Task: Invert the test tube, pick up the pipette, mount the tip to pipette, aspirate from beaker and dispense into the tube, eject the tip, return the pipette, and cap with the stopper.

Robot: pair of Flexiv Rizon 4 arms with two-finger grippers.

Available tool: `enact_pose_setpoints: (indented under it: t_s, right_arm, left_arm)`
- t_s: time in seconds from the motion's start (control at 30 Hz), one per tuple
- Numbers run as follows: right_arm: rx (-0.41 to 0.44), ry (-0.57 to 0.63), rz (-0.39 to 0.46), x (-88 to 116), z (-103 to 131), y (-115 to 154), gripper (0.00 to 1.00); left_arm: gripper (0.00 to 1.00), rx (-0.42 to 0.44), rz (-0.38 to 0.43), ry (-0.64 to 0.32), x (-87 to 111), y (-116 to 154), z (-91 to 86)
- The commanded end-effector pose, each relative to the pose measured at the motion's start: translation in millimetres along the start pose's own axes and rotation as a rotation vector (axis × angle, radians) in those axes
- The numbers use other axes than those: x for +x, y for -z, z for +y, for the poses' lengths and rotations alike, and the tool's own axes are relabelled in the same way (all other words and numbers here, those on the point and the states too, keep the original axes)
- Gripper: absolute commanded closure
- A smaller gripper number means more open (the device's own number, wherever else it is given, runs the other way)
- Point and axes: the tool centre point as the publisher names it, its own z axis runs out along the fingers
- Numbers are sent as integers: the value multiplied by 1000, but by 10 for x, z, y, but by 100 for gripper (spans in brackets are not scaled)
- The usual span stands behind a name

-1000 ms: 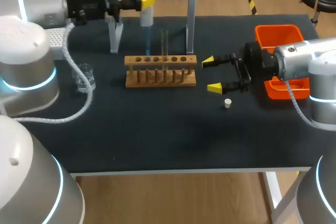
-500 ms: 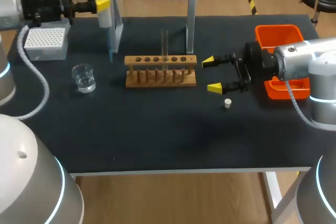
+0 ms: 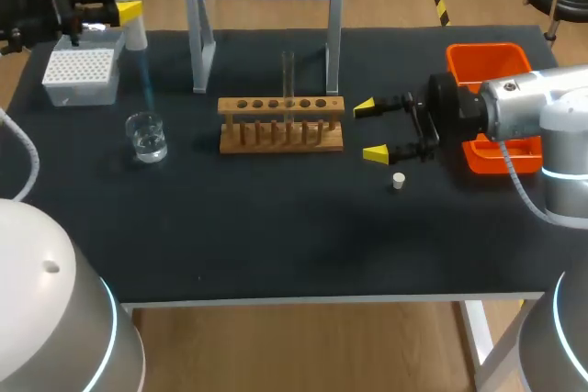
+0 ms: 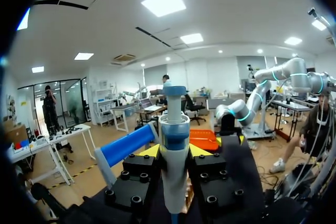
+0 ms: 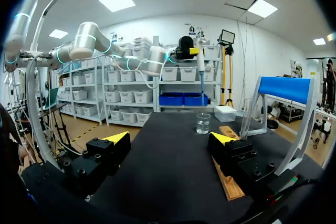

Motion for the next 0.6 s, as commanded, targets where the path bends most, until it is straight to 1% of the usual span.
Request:
enact_pose_setpoints:
  t_s: [0.03, 0.6]
  right_arm:
    - [2, 0, -2, 5, 5, 0, 0]
    - [2, 0, -2, 5, 5, 0, 0]
  left_arm:
    - [100, 4, -10, 3, 31, 62, 52]
    - [100, 1, -39, 19, -74, 153, 170]
